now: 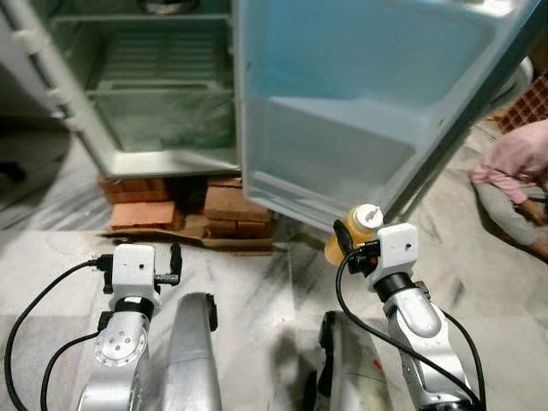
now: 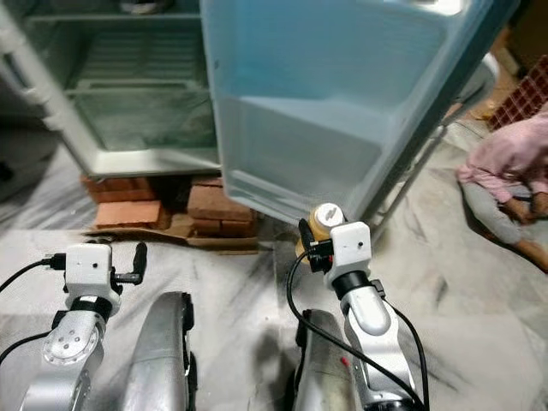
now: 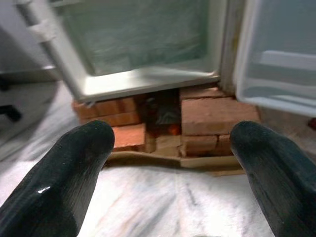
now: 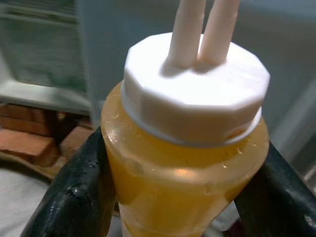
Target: Restocking fridge
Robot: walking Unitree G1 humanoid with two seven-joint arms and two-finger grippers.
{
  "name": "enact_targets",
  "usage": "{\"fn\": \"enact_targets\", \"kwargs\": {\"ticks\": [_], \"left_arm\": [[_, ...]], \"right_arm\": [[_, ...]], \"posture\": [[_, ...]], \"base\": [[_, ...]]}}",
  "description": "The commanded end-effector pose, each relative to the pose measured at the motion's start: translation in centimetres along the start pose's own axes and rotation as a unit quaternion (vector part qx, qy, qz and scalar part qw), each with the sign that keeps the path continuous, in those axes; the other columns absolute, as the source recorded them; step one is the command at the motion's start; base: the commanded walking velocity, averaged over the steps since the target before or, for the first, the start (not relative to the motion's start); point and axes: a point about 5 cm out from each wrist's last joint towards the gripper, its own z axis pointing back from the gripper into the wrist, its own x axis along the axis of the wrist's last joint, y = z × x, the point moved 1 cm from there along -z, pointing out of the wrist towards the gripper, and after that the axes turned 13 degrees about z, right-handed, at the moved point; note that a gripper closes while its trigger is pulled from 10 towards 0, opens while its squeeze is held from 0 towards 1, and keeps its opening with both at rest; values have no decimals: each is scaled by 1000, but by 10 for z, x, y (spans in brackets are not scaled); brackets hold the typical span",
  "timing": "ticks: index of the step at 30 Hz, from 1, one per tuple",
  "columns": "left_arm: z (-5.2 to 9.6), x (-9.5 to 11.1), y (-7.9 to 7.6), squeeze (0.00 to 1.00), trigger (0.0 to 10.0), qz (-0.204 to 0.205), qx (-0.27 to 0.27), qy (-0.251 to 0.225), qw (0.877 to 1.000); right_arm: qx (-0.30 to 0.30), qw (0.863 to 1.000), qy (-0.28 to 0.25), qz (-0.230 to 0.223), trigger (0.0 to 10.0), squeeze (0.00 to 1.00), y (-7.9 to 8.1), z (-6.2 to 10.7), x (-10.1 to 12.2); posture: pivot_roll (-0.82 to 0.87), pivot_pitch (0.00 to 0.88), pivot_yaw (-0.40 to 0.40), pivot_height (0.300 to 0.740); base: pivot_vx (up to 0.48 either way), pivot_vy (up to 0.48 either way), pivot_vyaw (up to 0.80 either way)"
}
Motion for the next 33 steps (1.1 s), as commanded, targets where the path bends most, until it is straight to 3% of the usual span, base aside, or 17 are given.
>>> {"fn": "enact_targets", "kwargs": {"ticks": [1,12,19,22,33], "left_arm": [[1,-1,1,0,10000,-2,0,1,1000],[-1,-1,0,0,10000,0,1,4,1000],[0,-3,2,0,10000,3,13,7,1000],[1,-3,3,0,10000,1,15,7,1000],[0,-4,4,0,10000,1,21,12,1000]], "right_arm": [[-4,1000,-7,6,10000,0,-2,-1,1],[-2,1000,-9,8,10000,0,-2,-2,2],[9,1000,-12,3,10000,0,0,-1,2],[35,999,-18,13,10000,0,6,0,3],[34,999,-27,6,10000,0,5,-5,7]], "posture": [[77,151,-42,584],[77,148,-43,584],[78,150,-42,584],[78,153,-43,584],[81,161,-45,584]], "base": [[319,0,0],[321,0,0],[0,0,0],[0,0,469],[0,0,697]]}}
